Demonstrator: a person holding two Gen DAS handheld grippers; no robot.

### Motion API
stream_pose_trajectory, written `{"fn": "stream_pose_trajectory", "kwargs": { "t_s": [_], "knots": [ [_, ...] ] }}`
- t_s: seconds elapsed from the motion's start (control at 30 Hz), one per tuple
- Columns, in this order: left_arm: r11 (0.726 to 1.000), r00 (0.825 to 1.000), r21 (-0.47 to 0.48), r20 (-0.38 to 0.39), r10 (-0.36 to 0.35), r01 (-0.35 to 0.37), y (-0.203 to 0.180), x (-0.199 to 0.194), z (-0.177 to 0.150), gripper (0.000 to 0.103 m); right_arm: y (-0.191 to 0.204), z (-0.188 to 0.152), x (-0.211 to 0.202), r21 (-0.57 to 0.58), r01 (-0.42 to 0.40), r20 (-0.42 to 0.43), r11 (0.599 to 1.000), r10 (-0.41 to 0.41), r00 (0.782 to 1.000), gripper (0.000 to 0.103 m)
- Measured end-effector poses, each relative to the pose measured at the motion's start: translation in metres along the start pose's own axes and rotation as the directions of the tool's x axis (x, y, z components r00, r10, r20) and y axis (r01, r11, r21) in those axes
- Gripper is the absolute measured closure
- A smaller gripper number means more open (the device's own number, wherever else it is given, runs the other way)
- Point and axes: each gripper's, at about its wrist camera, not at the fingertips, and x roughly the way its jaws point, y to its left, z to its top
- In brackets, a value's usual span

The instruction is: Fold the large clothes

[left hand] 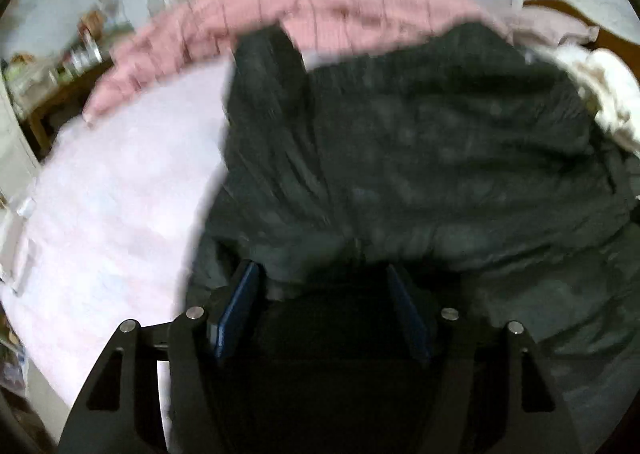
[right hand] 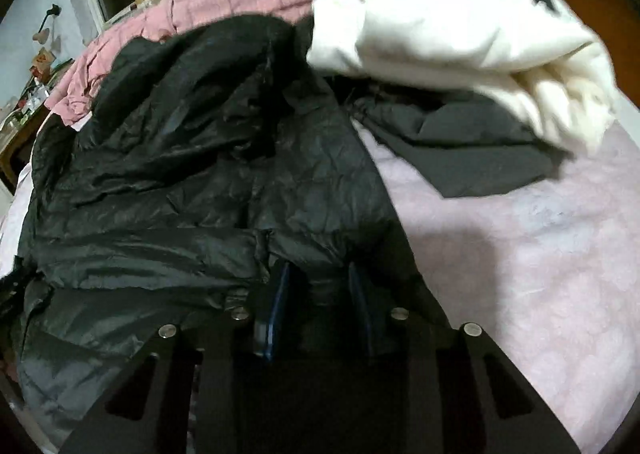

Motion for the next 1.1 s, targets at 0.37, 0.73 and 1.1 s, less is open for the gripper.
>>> {"fn": "stream_pose_trajectory", "kwargs": {
  "t_s": [0.37, 0.73, 1.1],
  "knots": [
    [0.916, 0.999, -0.398, 0.000, -0.051, 0.047, 0.129, 0.064, 0.081, 0.025, 0.018, 0.022, -0.034, 0.062, -0.340, 0.120, 0.938, 0.331, 0.936, 0.056],
    [0.846, 0.952, -0.496, -0.111, -0.287, 0.197, 0.134, 0.179, 0.090, 0.037, 0.064, 0.026, 0.041, -0.048, -0.267, -0.002, 0.963, 0.267, 0.964, 0.055],
    [0.766, 0.915, -0.531, 0.048, -0.400, 0.363, 0.094, 0.159, 0.097, 0.099, 0.080, 0.020, 0.042, -0.114, -0.226, 0.018, 0.967, 0.230, 0.973, 0.055]
  ]
}}
